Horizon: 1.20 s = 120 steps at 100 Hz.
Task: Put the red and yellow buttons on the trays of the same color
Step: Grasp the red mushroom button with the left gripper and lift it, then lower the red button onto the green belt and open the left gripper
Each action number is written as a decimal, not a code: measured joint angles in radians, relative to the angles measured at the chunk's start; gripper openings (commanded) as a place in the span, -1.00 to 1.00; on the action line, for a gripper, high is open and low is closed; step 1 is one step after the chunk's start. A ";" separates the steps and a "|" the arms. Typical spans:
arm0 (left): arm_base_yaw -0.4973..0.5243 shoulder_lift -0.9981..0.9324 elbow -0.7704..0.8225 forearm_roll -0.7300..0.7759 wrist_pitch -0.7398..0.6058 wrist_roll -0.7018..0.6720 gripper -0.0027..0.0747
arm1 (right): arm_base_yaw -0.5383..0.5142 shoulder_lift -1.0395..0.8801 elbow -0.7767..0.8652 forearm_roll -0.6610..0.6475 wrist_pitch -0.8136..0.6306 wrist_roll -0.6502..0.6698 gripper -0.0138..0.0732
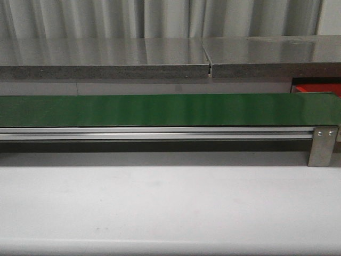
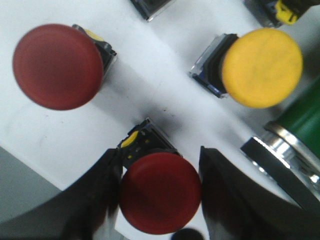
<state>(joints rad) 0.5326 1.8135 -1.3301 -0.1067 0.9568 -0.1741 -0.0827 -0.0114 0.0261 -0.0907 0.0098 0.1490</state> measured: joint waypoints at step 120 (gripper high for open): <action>-0.262 0.085 -0.360 -0.055 0.181 0.060 -0.42 | 0.000 0.000 0.000 0.000 0.000 0.000 -0.85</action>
<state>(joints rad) 0.2703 1.8984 -1.6896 -0.1618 1.1379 -0.1145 -0.0827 -0.0114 0.0261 -0.0907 0.0098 0.1490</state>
